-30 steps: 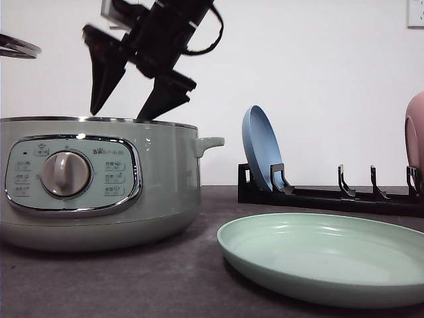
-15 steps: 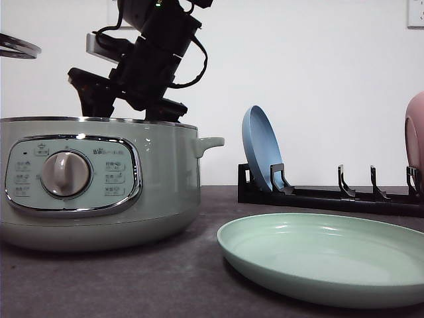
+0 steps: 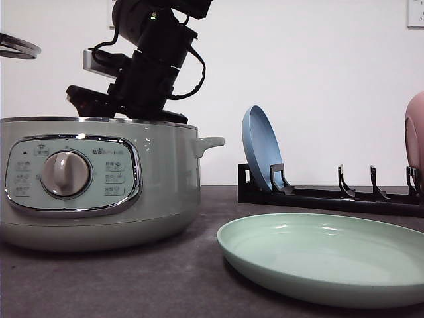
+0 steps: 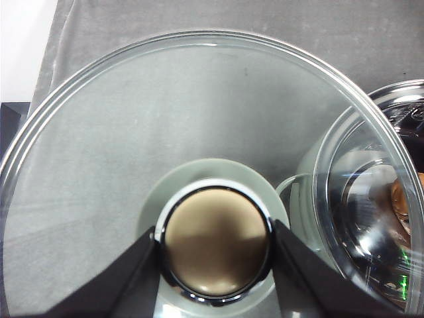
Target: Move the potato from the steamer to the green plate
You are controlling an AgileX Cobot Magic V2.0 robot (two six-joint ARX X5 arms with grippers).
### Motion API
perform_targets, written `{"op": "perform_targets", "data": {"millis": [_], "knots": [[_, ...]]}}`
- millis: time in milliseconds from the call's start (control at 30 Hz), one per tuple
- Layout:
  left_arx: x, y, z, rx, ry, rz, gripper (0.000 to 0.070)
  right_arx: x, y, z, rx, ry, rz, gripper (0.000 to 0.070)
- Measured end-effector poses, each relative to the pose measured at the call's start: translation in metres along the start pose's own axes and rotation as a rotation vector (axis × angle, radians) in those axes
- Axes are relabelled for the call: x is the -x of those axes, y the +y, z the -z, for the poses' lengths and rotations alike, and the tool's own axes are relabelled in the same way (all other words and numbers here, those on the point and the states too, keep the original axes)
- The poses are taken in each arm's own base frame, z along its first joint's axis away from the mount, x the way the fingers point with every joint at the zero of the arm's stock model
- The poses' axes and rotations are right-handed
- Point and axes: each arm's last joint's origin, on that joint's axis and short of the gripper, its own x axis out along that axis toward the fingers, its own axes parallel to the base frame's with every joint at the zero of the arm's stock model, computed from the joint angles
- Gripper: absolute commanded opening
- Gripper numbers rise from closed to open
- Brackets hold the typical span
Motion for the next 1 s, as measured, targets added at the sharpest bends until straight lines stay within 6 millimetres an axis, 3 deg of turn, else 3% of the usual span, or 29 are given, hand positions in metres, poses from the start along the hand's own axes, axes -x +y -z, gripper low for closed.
{"op": "perform_targets", "data": {"millis": [133,267,333,533,633,733,867,1000], "knots": [[0.000,0.000,0.000,0.000,0.000,0.000,0.0002,-0.008,0.000,0.004,0.003,0.034,0.004,0.0457],[0.000,0.000,0.000,0.000,0.000,0.000,0.0002,-0.008,0.001,0.004,0.006,0.033,0.010,0.0238],[0.000,0.000,0.000,0.000,0.000,0.000,0.0002,-0.008,0.001,0.004,0.006,0.032,0.019,0.0174],[0.000,0.000,0.000,0.000,0.000,0.000,0.0002,-0.005,0.000,0.003,0.004,0.028,0.023,0.0162],[0.000,0.000,0.000,0.000,0.000,0.000,0.0002,0.005,0.000,0.000,0.004,0.011,0.026,0.0162],[0.000,0.000,0.000,0.000,0.000,0.000,0.0002,0.034,0.004,-0.008,0.013,-0.040,0.025,0.0162],[0.000,0.000,0.000,0.000,-0.001,0.000,0.0002,0.094,0.011,-0.019,0.032,-0.149,0.024,0.0158],[0.000,0.000,0.000,0.000,-0.005,0.013,0.0002,0.151,0.013,-0.018,0.046,-0.211,0.033,0.0118]]}}
